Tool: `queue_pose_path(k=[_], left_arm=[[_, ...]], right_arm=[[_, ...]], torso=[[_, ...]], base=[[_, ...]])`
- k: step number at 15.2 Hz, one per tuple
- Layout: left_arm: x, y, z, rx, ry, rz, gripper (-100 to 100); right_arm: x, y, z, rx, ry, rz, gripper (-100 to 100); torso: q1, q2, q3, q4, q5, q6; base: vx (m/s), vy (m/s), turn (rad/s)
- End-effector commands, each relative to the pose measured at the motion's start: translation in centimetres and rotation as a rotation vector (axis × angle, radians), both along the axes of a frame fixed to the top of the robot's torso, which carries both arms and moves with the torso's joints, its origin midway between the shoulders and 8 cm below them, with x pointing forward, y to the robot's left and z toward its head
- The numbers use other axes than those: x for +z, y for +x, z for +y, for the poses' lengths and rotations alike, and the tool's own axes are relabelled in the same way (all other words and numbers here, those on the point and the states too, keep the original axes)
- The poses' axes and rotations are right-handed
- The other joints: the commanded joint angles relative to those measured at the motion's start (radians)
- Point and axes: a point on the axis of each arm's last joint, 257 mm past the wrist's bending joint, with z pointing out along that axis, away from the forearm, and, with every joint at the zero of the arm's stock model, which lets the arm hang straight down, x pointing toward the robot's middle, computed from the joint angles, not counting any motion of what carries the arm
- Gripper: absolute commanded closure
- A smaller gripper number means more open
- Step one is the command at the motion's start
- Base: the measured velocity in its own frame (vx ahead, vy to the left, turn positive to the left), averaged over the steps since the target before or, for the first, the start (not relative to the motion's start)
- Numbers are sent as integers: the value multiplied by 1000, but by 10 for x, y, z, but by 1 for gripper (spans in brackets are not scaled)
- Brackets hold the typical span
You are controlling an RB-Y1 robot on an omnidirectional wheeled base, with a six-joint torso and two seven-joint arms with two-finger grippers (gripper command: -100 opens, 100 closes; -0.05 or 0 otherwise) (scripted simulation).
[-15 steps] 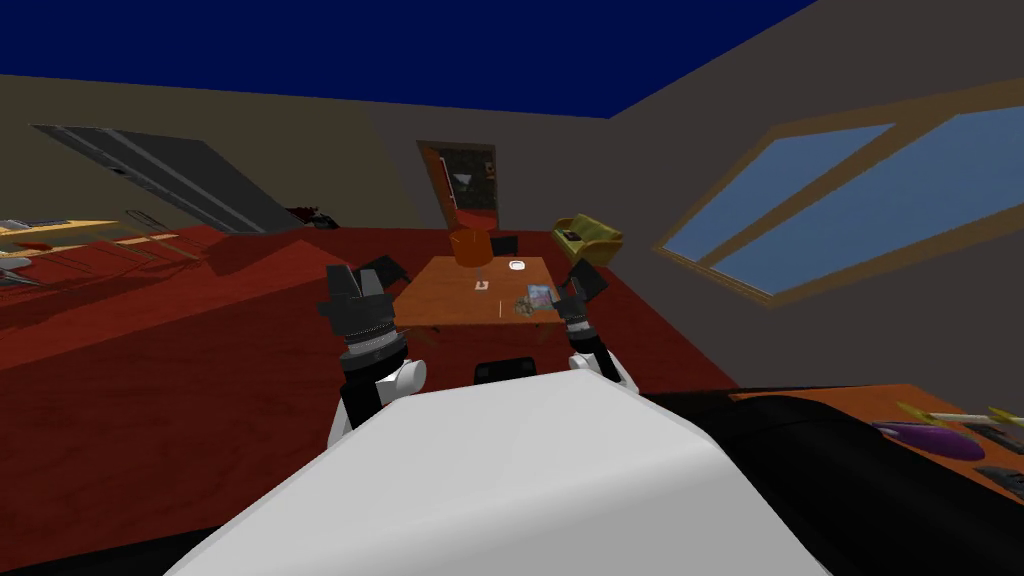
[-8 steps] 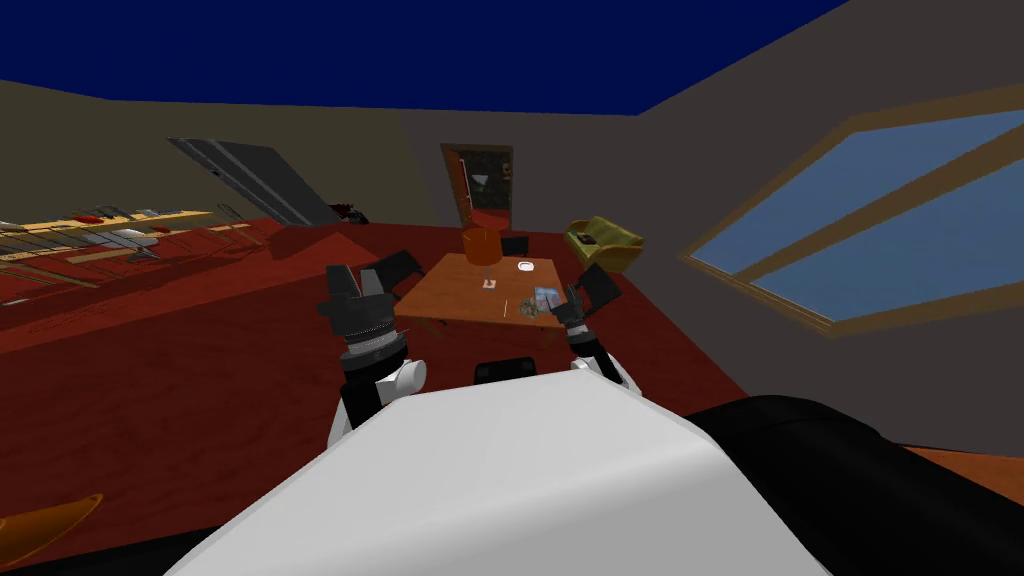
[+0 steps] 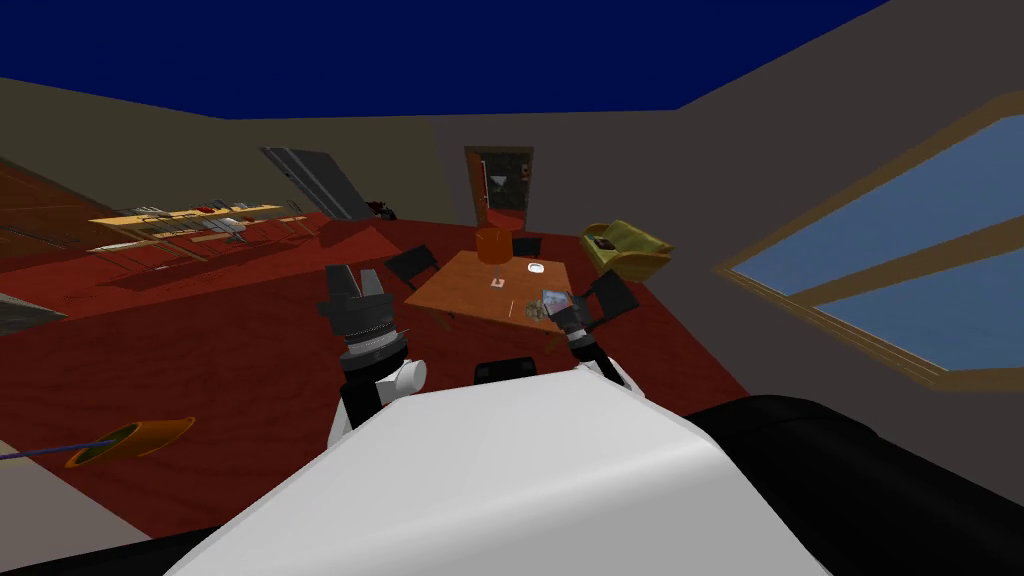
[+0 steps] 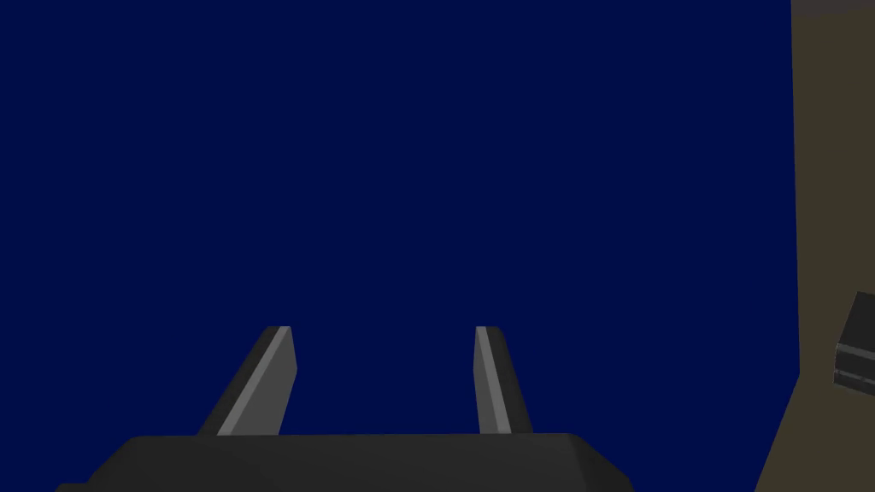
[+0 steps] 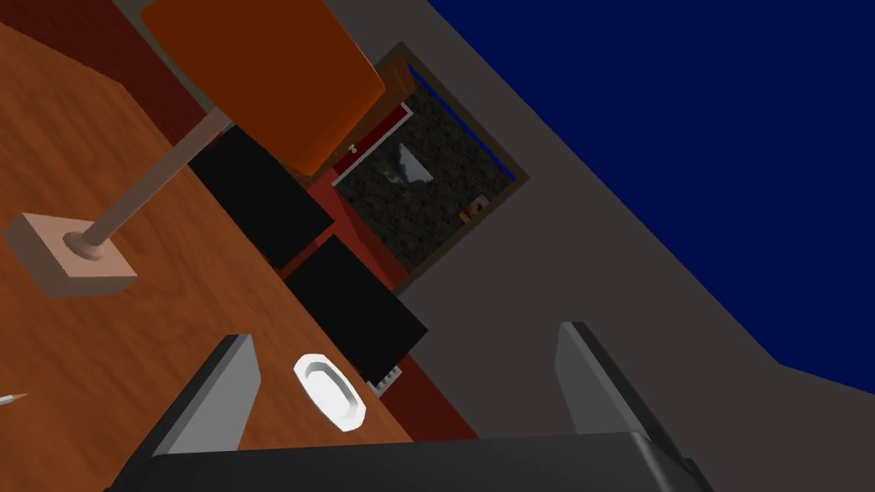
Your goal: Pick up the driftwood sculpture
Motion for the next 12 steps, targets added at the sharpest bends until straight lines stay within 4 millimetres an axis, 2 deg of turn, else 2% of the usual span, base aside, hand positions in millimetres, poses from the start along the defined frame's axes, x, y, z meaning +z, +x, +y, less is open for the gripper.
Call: queue_pose_path(k=[1,2,3,4,6,7,9,11,12], left_arm=[[0,0,0,0,0,0,0],[0,0,0,0,0,0,0],[0,0,0,0,0,0,0],[0,0,0,0,0,0,0],[0,0,0,0,0,0,0],[0,0,0,0,0,0,0],[0,0,0,0,0,0,0],[0,0,0,0,0,0,0],[0,0,0,0,0,0,0]], right_arm=[[-3,1,0,11,47,19,-100],[-3,1,0,11,48,19,-100],[-24,-3,-3,25,79,84,-100],[-24,-3,-3,28,95,87,-100],[-24,-3,-3,34,129,94,-100],[-46,-8,-6,41,148,158,-100],[-46,-8,-6,46,187,166,-100],[-46,-8,-6,50,213,171,-100],[-68,-14,-9,53,240,237,-100]], torso=[[0,0,0,0,0,0],[1,0,0,0,0,0],[2,0,0,0,0,1],[2,0,0,0,0,-1],[0,0,0,0,0,0],[1,0,0,0,0,0],[-1,0,0,0,0,-1],[0,0,0,0,0,1],[2,0,0,0,0,1]], base=[[-1,-40,7],[-1,-19,-45],[-7,-28,306],[-15,-54,409],[-12,-46,114],[-5,-46,271],[-9,-61,326],[-5,-27,-16],[-10,-31,250]])
